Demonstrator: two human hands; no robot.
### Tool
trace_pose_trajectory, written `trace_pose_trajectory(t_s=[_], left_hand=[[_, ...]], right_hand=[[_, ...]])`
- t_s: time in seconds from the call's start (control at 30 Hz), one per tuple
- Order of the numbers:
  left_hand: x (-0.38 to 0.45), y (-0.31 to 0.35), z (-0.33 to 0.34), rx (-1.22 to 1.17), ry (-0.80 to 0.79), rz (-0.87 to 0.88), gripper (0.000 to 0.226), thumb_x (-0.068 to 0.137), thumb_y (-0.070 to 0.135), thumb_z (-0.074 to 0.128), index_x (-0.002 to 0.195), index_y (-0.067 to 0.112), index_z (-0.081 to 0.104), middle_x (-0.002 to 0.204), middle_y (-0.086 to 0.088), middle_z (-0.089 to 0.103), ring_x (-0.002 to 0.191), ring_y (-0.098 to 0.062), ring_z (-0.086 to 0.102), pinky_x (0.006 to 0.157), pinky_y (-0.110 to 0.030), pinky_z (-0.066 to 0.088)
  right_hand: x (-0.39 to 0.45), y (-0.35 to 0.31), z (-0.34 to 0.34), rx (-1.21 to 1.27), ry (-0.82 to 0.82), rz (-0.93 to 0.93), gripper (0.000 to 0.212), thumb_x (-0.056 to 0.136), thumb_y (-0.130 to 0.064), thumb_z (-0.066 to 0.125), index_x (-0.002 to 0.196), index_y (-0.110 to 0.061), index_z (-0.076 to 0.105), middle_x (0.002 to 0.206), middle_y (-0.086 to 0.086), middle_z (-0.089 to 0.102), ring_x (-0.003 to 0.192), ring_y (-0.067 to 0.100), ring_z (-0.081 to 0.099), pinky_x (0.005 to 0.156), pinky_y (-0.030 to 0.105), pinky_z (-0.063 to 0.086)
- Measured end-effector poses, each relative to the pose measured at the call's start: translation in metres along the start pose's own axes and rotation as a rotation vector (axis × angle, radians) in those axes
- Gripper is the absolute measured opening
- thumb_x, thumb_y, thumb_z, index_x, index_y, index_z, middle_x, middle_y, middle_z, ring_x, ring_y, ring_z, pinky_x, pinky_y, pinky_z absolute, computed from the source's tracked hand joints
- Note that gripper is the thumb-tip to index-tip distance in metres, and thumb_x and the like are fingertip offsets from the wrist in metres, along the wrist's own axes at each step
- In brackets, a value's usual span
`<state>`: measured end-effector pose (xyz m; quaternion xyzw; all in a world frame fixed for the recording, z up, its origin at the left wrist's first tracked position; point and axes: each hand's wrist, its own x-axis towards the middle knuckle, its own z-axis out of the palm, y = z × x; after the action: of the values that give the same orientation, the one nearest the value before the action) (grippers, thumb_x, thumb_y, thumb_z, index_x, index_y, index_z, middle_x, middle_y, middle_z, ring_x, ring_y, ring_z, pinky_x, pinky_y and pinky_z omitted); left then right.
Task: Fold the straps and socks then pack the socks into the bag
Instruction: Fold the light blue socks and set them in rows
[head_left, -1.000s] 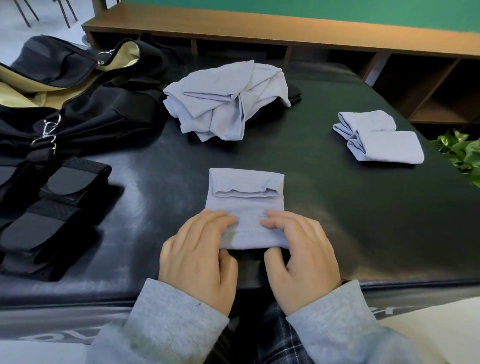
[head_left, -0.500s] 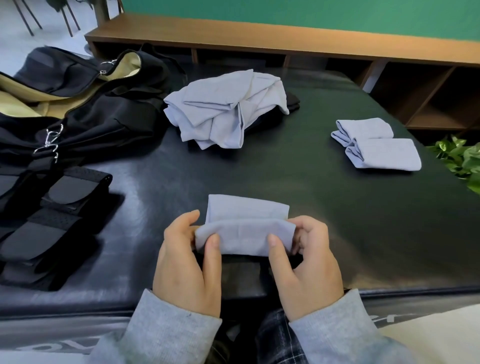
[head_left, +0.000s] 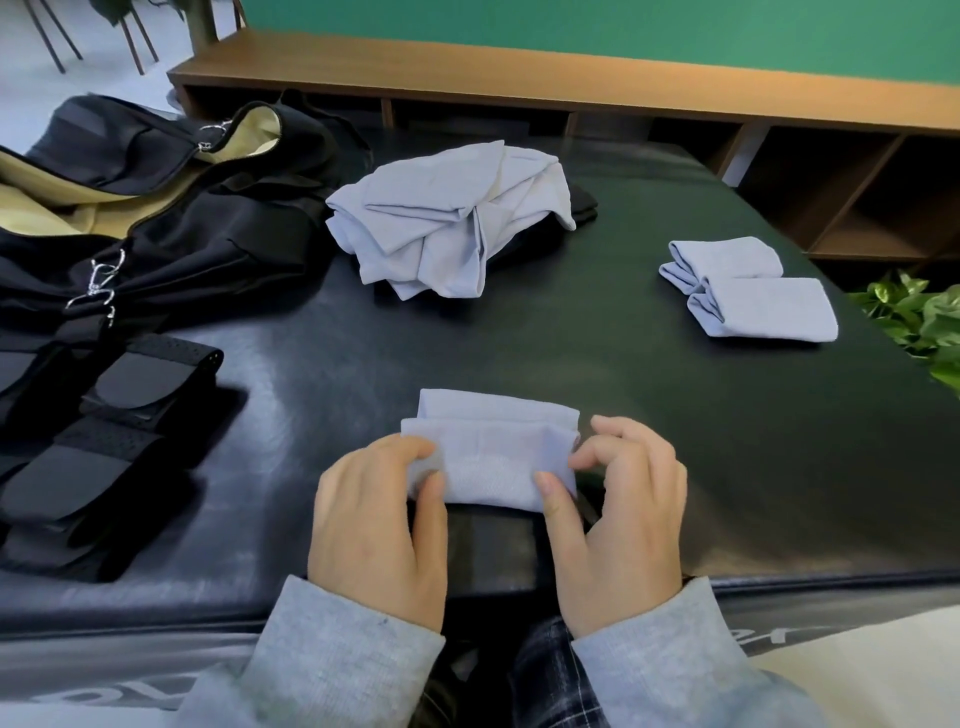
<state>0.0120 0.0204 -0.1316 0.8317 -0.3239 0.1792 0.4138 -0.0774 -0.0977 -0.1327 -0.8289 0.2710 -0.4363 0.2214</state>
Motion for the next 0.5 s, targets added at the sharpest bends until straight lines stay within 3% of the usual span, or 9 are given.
trace_pose_trajectory(t_s=[0.1, 0.2, 0.33, 0.5], left_hand=[[-0.0013, 0.0022, 0.0011, 0.021, -0.005, -0.027, 0.029, 0.082, 0.036, 0.045, 0.104, 0.021, 0.057, 0.110, -0.005, 0.058, 0.100, -0.019, 0.044, 0.090, -0.013, 0.026], [-0.0032, 0.0055, 0.0024, 0.104, 0.010, -0.010, 0.034, 0.079, 0.040, 0.046, 0.105, 0.022, 0.062, 0.108, -0.001, 0.045, 0.095, -0.020, 0.039, 0.075, -0.029, 0.036], [-0.0026, 0.0055, 0.0042, 0.151, 0.011, 0.025, 0.034, 0.079, 0.040, 0.046, 0.110, 0.028, 0.054, 0.099, 0.003, 0.043, 0.088, -0.019, 0.038, 0.068, -0.031, 0.036], [-0.0043, 0.0071, 0.0039, 0.184, -0.071, 0.059, 0.041, 0.077, 0.039, 0.043, 0.116, 0.028, 0.051, 0.098, 0.004, 0.063, 0.096, -0.015, 0.046, 0.075, -0.034, 0.037]], right_hand=[[0.0004, 0.0007, -0.0010, -0.006, 0.049, -0.054, 0.007, 0.077, -0.017, 0.054, 0.080, -0.021, 0.049, 0.112, -0.004, 0.046, 0.097, 0.006, 0.034, 0.092, 0.005, 0.022], [0.0041, 0.0003, -0.0032, 0.020, 0.076, -0.151, 0.017, 0.074, -0.003, 0.047, 0.075, -0.017, 0.057, 0.103, 0.002, 0.057, 0.096, 0.008, 0.041, 0.091, 0.011, 0.029], [0.0035, -0.0045, -0.0019, 0.108, -0.091, -0.228, 0.024, 0.078, -0.009, 0.046, 0.088, -0.026, 0.060, 0.108, -0.007, 0.062, 0.110, 0.013, 0.052, 0.093, 0.031, 0.041], [0.0022, -0.0045, 0.0014, -0.006, -0.274, -0.193, 0.027, 0.081, -0.023, 0.047, 0.101, -0.031, 0.064, 0.124, -0.013, 0.059, 0.130, 0.011, 0.041, 0.105, 0.037, 0.037]])
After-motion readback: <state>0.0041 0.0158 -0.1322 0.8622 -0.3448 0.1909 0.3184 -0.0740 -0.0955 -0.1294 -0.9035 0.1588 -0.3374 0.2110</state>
